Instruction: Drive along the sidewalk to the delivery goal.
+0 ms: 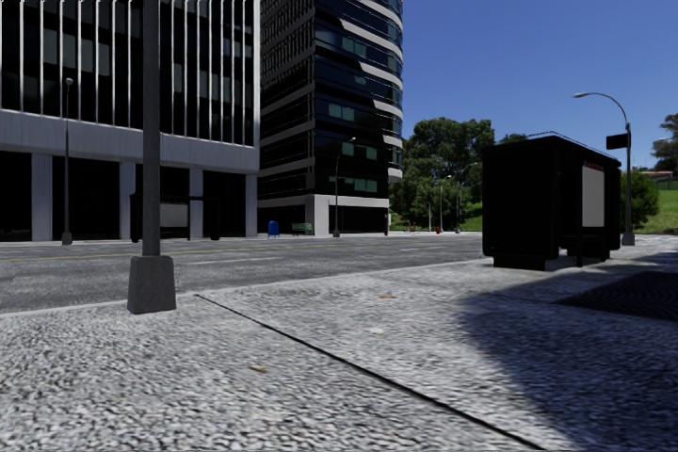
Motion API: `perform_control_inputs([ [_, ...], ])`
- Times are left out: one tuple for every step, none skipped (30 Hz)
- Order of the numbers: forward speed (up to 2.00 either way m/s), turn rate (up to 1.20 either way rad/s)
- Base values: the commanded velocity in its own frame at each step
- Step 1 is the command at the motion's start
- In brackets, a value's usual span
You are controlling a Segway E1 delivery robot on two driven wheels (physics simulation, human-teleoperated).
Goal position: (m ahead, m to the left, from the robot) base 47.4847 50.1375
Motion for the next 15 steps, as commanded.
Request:
perform_control_inputs([
  [1.41,-0.55],
  [1.41,-0.55],
  [1.41,-0.56],
  [1.42,-0.56],
  [1.43,-0.56],
  [1.43,-0.56],
  [1.44,-0.56],
  [1.44,-0.56],
  [1.44,-0.57],
  [1.45,-0.57],
  [1.46,-0.57],
  [1.48,-0.57],
  [1.51,-0.57],
  [1.52,-0.57],
  [1.52,-0.57],
])
